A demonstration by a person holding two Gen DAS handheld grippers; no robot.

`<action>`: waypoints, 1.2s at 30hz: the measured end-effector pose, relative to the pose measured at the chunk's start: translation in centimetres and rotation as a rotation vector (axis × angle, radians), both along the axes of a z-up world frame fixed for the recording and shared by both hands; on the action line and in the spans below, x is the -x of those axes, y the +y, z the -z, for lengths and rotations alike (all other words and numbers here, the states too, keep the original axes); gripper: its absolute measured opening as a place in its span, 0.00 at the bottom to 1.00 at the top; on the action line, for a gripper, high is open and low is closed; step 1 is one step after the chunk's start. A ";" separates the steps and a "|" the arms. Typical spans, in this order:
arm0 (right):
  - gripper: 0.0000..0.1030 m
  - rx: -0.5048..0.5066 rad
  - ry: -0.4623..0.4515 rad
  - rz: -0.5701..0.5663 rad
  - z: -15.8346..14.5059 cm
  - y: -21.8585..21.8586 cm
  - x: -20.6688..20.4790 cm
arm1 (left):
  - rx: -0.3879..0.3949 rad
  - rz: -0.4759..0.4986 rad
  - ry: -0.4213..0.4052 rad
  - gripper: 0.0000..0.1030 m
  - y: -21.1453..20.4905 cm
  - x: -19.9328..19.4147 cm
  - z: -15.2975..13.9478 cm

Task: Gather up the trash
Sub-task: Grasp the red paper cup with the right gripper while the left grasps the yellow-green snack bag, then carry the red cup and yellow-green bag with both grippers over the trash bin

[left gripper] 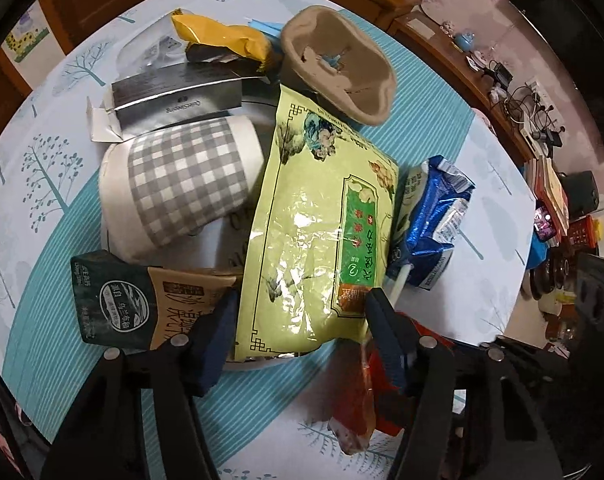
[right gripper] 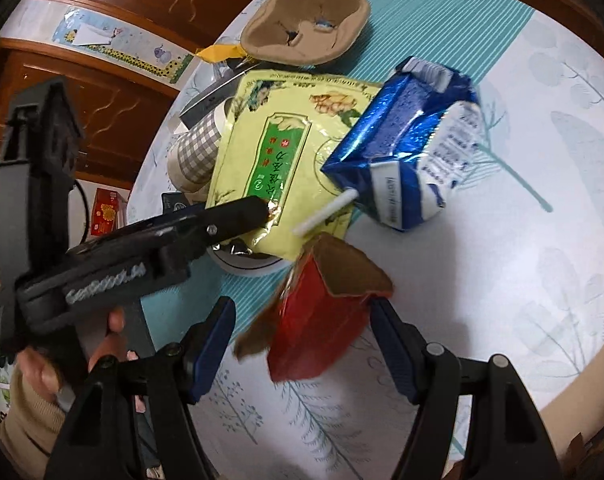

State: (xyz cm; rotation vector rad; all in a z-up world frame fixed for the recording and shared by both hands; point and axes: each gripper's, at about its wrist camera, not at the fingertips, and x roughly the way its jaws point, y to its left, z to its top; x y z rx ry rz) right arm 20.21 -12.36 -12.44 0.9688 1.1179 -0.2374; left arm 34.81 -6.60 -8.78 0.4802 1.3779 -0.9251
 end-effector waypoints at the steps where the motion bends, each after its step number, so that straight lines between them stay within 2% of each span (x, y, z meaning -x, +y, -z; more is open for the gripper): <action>1: 0.68 0.009 0.009 -0.006 0.2 0.2 -0.3 | -0.001 0.001 0.000 0.60 0.1 0.1 0.0; 3: 0.66 0.027 0.025 -0.018 0.5 0.4 -0.7 | -0.002 0.005 0.003 0.60 0.0 0.2 0.0; 4: 0.60 0.043 0.031 -0.022 0.6 0.5 -0.7 | -0.002 0.007 0.008 0.60 -0.1 0.2 0.0; 5: 0.38 0.052 0.034 -0.024 0.8 0.6 -0.6 | -0.001 0.008 0.011 0.60 -0.2 0.4 0.0; 6: 0.30 0.049 0.039 -0.020 1.0 0.4 -0.5 | 0.002 0.011 0.015 0.60 -0.4 0.5 0.0; 9: 0.21 0.039 0.038 0.016 1.2 -0.5 0.4 | -0.003 0.019 0.011 0.60 -1.0 1.0 0.1; 17: 0.15 0.073 0.044 0.093 0.7 -2.9 2.6 | 0.000 0.014 0.025 0.59 -2.5 1.4 0.5; 18: 0.15 0.072 0.043 0.097 0.7 -3.1 2.7 | -0.002 0.014 0.022 0.51 -2.7 1.4 0.6; 21: 0.14 0.071 0.040 0.093 0.8 -3.2 2.6 | -0.034 0.019 0.018 0.04 -3.4 1.7 1.2; 26: 0.14 0.073 0.029 0.069 0.4 -2.8 2.9 | -0.003 -0.022 0.037 0.01 -2.7 1.8 0.9; 30: 0.13 0.047 0.005 0.040 0.2 -2.6 2.1 | 0.053 -0.077 0.065 0.00 -1.1 1.3 -1.0; 36: 0.13 0.031 -0.046 -0.027 -1.2 -1.6 2.9 | 0.099 -0.098 0.046 0.00 1.1 0.8 -4.2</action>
